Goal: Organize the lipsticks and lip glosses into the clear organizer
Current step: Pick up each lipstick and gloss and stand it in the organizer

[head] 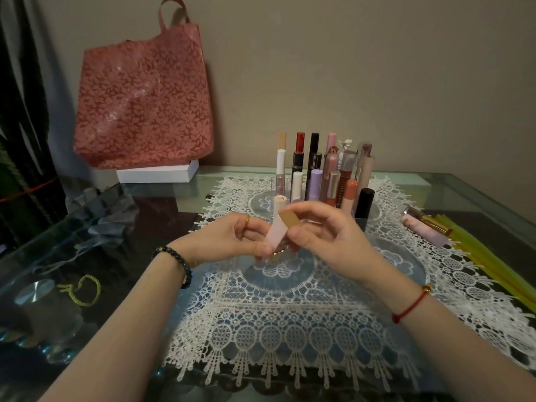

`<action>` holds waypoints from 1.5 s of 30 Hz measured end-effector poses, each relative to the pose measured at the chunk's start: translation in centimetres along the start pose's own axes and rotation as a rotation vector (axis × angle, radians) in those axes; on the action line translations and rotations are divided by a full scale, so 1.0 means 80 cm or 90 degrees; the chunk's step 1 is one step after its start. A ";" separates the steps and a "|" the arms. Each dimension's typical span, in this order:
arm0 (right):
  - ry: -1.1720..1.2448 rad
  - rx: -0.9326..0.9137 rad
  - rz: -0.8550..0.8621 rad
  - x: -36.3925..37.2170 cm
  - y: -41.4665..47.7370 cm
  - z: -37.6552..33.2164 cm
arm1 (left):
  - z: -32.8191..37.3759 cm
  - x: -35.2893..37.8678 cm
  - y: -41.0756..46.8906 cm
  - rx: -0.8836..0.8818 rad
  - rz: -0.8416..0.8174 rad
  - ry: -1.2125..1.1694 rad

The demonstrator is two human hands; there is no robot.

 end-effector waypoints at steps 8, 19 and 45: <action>-0.059 -0.028 0.068 -0.024 0.002 -0.018 | 0.013 0.004 0.004 0.055 0.057 0.016; -0.193 -0.108 0.305 -0.103 0.000 -0.046 | -0.003 -0.045 -0.001 -0.010 0.462 0.129; -0.348 0.003 0.248 -0.114 0.000 -0.004 | -0.020 -0.007 0.016 -0.084 0.319 0.292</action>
Point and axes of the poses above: each hand's wrist, its own y-axis towards the middle knuckle, its own x-axis out of the palm, z = x × y, the point moved 7 cm from there along y, towards the middle knuckle, and after that the axes turned 14 degrees about y, right-handed, at the moved point
